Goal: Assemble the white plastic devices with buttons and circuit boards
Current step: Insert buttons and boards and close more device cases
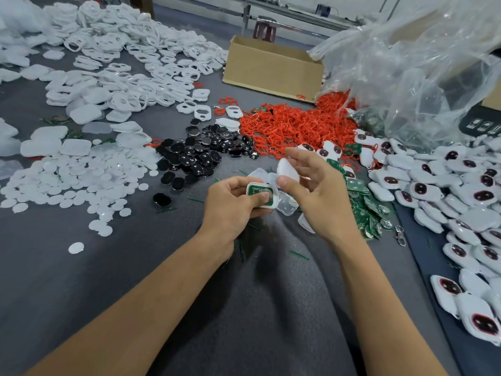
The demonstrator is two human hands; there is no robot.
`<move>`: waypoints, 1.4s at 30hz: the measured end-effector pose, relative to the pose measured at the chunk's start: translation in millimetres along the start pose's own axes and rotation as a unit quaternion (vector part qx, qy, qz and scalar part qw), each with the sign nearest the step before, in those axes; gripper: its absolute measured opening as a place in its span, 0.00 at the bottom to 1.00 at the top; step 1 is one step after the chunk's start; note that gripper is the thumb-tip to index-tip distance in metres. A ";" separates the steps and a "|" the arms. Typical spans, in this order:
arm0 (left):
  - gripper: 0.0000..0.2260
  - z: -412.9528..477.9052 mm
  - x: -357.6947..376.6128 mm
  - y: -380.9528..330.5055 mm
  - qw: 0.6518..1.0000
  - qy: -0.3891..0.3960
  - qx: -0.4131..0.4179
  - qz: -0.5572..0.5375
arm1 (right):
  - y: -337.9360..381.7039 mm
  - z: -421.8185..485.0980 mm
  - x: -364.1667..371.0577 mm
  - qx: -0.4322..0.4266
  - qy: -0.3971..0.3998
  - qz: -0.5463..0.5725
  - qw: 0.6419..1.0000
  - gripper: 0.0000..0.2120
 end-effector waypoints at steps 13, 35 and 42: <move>0.11 0.9 9.8 3.2 0.993 0.062 -0.051 -0.086 | 10.8 -2.5 21.3 -0.050 0.033 -0.142 0.988 0.18; 0.10 3.2 1.8 1.0 0.999 0.032 0.012 -0.015 | -14.4 -0.1 42.4 0.018 0.090 0.063 0.994 0.17; 0.09 -0.8 3.3 -5.8 0.999 0.017 0.043 0.006 | -31.1 0.6 30.9 0.088 0.044 0.126 0.987 0.09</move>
Point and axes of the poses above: each hand's wrist, its own z-axis towards the middle knuckle, its own x-axis out of the palm, y = z × x, the point moved 9 cm from there along z, towards the middle knuckle, and after that the axes turned 7 degrees about y, right-handed, at the moved point
